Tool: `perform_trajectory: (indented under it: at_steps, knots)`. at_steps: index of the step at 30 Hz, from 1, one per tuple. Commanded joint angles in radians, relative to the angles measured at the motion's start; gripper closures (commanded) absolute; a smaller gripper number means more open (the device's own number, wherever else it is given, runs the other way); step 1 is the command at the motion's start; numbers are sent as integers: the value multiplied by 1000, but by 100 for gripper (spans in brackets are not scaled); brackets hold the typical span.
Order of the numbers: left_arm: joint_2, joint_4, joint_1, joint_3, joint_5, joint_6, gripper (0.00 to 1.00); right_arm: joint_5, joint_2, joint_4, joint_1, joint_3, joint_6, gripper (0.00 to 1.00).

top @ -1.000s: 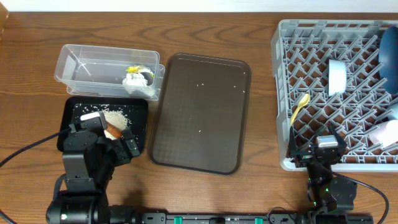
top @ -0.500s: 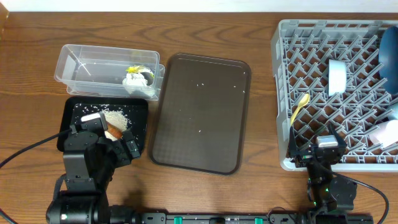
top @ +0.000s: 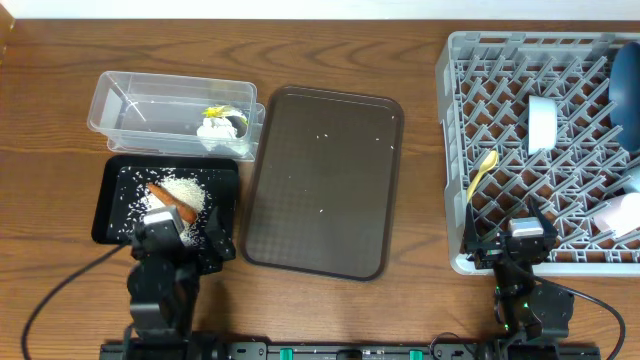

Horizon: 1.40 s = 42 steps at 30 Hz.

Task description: Sort waste into correct bins and load items into the dishwasher rack

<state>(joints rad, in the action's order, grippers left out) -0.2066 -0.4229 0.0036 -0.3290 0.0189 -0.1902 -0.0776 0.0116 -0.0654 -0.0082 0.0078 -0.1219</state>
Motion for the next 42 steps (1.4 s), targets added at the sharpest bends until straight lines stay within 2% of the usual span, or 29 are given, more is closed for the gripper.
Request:
perform_trajectory:
  at_steps: [1, 7, 13, 18, 21, 42]
  knots:
    - [91, 68, -3, 84, -13, 39, 1, 2, -7, -4, 0, -2, -14, 1]
    - [206, 242, -2, 193, -13, 146, 1, 2, -7, -3, 0, -2, -14, 1]
    - [205, 406, -2, 257, -13, 249, 1, 2, -7, -4, 0, -2, -14, 1]
    - [205, 406, -2, 319, -8, 230, 2, 2, -7, -4, 0, -2, -14, 1]
    - [205, 351, -2, 325, -5, 195, 1, 2, -7, -4, 0, -2, -14, 1]
    - [203, 353, -2, 325, -5, 193, 1, 2, -7, -4, 0, -2, -14, 1]
